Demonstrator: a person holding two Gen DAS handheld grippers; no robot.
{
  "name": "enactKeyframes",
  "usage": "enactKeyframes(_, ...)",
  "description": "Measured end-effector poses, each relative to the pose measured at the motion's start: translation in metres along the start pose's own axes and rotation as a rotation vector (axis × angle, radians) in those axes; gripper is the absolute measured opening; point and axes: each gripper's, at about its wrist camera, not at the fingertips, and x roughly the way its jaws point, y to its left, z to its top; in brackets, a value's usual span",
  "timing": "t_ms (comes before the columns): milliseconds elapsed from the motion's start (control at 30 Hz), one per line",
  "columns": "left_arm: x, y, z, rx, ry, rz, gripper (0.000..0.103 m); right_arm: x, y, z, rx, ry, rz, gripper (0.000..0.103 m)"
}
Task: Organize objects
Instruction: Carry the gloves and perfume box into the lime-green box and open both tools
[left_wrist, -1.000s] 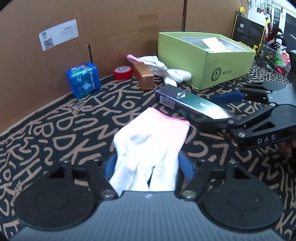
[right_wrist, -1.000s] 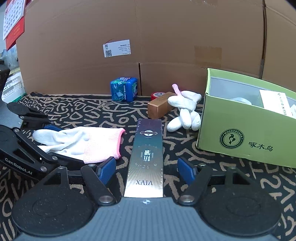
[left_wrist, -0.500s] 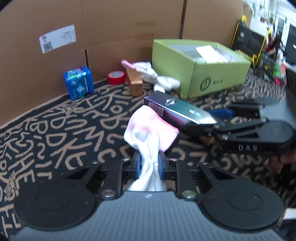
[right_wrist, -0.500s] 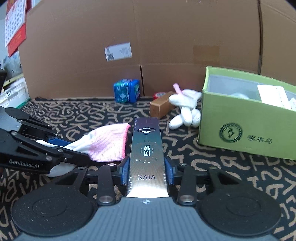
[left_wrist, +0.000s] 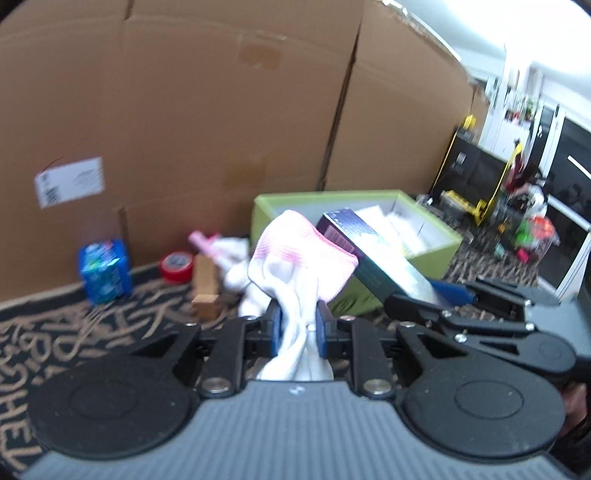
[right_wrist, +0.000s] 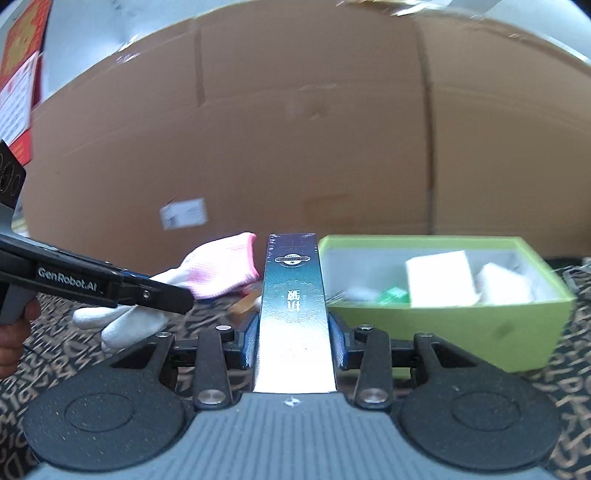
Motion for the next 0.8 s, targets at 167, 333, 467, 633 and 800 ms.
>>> enactKeyframes(167, 0.024, -0.032, 0.032, -0.007, -0.057, -0.003, 0.018, -0.001, -0.035, 0.015, 0.03, -0.053, -0.089, 0.043)
enactKeyframes(333, 0.061, -0.058, 0.055, 0.003, -0.086, 0.064, 0.018, 0.007, -0.071, 0.022, 0.048, -0.096, -0.183, 0.043)
enactKeyframes(467, 0.098, -0.063, 0.064, -0.018, -0.074, 0.093, 0.018, 0.023, -0.099, 0.024, 0.044, -0.12, -0.265, 0.043)
enactKeyframes(633, 0.133, -0.069, 0.064, -0.017, -0.059, 0.116, 0.018, 0.038, -0.126, 0.022, 0.034, -0.135, -0.296, 0.043)
enactKeyframes(800, 0.159, -0.069, 0.059, -0.003, -0.041, 0.153, 0.026, 0.063, -0.147, 0.01, 0.067, -0.092, -0.299, 0.044)
